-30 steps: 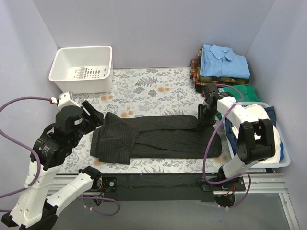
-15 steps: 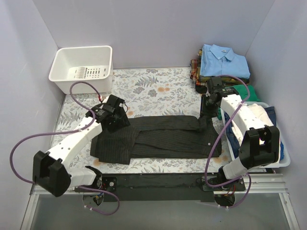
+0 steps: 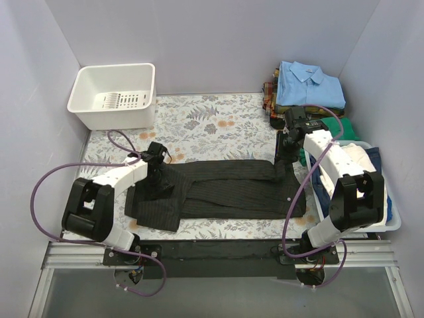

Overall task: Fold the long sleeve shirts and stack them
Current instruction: Fold the shirt

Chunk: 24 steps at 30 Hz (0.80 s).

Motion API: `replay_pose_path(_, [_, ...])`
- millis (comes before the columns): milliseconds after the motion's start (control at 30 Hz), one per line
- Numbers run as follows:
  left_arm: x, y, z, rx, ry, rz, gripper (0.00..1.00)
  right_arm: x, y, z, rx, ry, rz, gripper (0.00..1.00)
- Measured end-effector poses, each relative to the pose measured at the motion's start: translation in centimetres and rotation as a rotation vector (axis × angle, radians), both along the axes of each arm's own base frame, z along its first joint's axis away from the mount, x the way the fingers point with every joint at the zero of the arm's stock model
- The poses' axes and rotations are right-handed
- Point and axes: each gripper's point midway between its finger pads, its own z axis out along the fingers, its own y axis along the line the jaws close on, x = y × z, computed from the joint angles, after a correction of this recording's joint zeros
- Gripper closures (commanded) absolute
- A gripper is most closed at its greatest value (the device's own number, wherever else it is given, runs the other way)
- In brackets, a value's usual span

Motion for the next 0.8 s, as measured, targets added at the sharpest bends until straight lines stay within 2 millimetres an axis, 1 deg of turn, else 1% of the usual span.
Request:
replay_pose_path(67, [-0.5, 0.5, -1.4, -0.002, 0.057, 0.018, 0.46, 0.0, 0.1, -0.1, 0.005, 0.003, 0.001, 0.58])
replay_pose_path(233, [-0.2, 0.9, -1.4, -0.1, 0.089, 0.076, 0.46, 0.2, 0.5, -0.9, 0.017, 0.025, 0.009, 0.58])
replay_pose_path(500, [0.4, 2.4, -1.3, -0.405, 0.158, 0.294, 0.47, 0.1, 1.3, -2.9, 0.042, 0.091, 0.044, 0.59])
replay_pose_path(600, [0.5, 2.9, -1.3, -0.463, 0.173, 0.334, 0.47, -0.1, 1.7, -4.0, 0.059, 0.122, 0.061, 0.6])
replay_pose_path(700, [0.6, 3.5, -1.3, -0.491, 0.178, 0.356, 0.47, -1.6, 1.3, -6.2, 0.045, 0.179, 0.06, 0.6])
replay_pose_path(733, [0.6, 3.7, -1.3, -0.499, 0.178, 0.364, 0.47, -2.6, 0.9, -7.1, 0.03, 0.212, 0.056, 0.6])
replay_pose_path(800, [0.6, 4.0, -1.3, -0.51, 0.178, 0.374, 0.47, -4.2, 0.2, -8.2, 0.005, 0.261, 0.043, 0.61])
